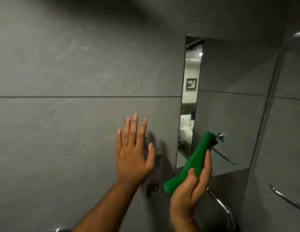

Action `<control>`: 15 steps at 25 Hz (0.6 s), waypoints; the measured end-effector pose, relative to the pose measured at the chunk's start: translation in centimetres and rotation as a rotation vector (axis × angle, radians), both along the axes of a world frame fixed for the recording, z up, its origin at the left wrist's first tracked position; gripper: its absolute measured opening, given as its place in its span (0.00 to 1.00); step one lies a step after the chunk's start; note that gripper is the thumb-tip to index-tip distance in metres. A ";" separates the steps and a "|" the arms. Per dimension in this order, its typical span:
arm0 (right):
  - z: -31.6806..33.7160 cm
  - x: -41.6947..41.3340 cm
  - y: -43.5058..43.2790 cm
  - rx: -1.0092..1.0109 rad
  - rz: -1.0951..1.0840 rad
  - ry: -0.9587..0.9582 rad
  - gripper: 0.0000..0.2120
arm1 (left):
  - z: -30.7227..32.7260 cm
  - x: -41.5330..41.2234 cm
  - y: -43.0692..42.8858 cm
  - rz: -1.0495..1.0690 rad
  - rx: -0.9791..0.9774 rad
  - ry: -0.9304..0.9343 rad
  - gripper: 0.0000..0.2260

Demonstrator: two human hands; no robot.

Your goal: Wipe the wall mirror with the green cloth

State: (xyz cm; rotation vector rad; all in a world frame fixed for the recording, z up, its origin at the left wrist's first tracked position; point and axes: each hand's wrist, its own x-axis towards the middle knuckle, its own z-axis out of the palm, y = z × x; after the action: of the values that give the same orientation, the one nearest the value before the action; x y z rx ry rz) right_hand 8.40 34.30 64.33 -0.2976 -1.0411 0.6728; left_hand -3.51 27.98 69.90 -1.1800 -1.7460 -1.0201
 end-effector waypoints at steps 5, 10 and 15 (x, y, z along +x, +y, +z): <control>10.5 -2.0 10.5 0.262 -0.107 -0.424 0.31 | 12.2 -0.2 8.4 -0.041 0.003 0.139 0.35; 11.7 -3.8 17.4 0.316 -0.456 -0.843 0.36 | 15.0 -2.4 12.5 0.070 -0.049 0.271 0.35; 12.9 -4.5 19.0 0.324 -0.575 -0.783 0.33 | 14.0 -3.7 14.3 0.208 0.111 0.447 0.34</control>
State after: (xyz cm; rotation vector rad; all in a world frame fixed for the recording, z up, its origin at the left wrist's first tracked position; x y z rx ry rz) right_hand 3.87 53.27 77.23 -0.5687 -1.6858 -0.1714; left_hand -7.19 42.27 83.93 -1.0360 -1.4045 -0.6582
